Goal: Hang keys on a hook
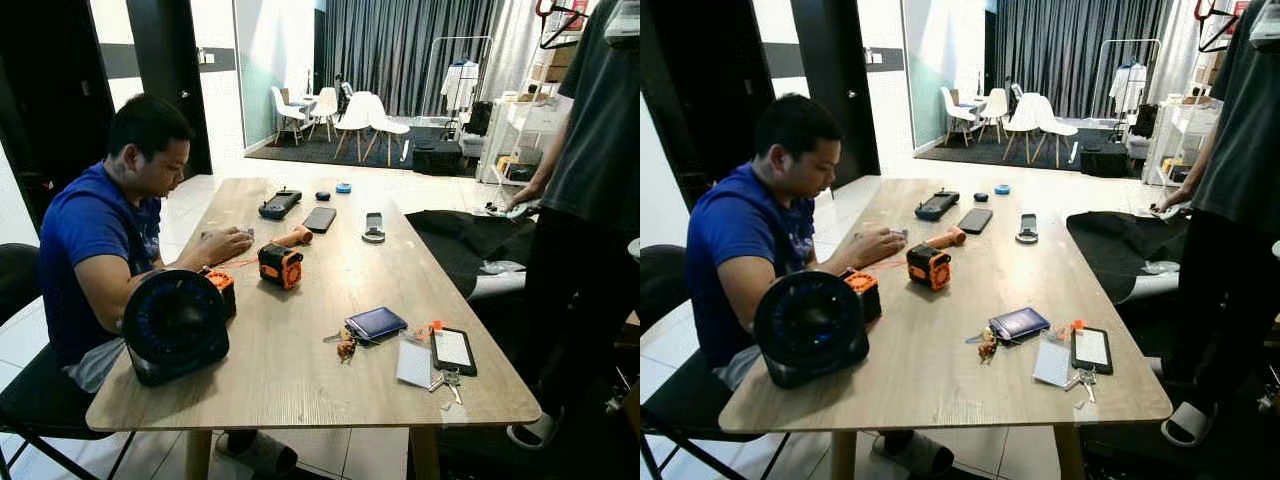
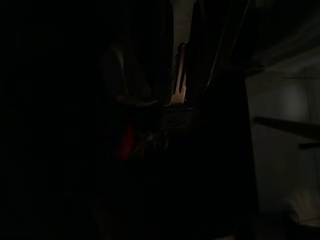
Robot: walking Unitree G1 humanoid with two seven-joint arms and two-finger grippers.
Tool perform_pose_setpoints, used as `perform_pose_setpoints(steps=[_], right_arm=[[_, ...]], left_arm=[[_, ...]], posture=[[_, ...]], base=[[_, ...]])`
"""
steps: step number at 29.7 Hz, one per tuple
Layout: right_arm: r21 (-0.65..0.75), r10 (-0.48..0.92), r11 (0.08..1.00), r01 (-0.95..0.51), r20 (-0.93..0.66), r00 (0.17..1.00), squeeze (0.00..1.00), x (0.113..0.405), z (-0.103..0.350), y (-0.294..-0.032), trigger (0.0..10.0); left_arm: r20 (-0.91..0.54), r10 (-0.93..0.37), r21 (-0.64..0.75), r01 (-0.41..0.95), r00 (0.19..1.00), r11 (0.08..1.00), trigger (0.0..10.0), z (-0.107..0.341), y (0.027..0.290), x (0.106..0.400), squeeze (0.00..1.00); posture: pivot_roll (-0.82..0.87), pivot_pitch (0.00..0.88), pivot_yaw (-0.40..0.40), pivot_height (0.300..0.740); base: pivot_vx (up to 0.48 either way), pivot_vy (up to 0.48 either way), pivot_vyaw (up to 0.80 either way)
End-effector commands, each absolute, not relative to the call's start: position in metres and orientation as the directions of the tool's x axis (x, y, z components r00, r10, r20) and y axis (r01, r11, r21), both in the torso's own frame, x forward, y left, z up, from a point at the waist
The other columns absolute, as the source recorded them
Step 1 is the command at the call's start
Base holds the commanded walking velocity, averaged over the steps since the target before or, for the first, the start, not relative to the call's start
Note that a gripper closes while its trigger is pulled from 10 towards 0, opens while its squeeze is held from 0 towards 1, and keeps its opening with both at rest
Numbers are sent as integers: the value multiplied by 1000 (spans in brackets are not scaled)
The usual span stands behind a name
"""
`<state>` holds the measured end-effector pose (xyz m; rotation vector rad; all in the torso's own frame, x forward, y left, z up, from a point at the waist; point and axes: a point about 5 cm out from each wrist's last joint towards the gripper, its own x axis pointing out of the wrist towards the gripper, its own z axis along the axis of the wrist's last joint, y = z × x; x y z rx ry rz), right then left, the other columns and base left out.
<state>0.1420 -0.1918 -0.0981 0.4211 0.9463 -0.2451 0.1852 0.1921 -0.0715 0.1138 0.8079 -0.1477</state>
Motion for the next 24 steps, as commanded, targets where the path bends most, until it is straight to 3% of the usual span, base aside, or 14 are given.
perform_pose_setpoints(steps=[1, 6, 11, 14, 24], right_arm=[[238, -27, 891, 386, -822, 569, 0, 142, -98, -191, 10000], [228, -10, 909, 349, -826, 564, 0, 142, -99, -189, 10000], [183, 52, 966, 183, -831, 554, 0, 147, -97, -189, 10000], [170, 51, 972, 161, -824, 564, 0, 154, -93, -194, 10000], [152, 55, 981, 120, -814, 579, 0, 166, -88, -199, 10000]], left_arm=[[-732, -88, 61, 194, 675, 979, 10000, -74, 191, 181, 0], [-714, -83, 94, 213, 695, 973, 10000, -72, 193, 182, 0], [-713, -75, 62, 170, 697, 983, 10000, -75, 187, 178, 0], [-697, -58, 53, 132, 714, 990, 10000, -75, 183, 180, 0], [-685, -55, 54, 126, 726, 990, 10000, -75, 176, 181, 0]], posture=[[106, 13, 25, 740], [104, 9, 13, 740], [94, 2, -34, 740], [99, 0, -78, 740], [100, 0, -93, 740]], base=[[0, 0, 0], [0, 0, 0], [0, 0, 0], [0, 0, 0], [0, 0, 0]])
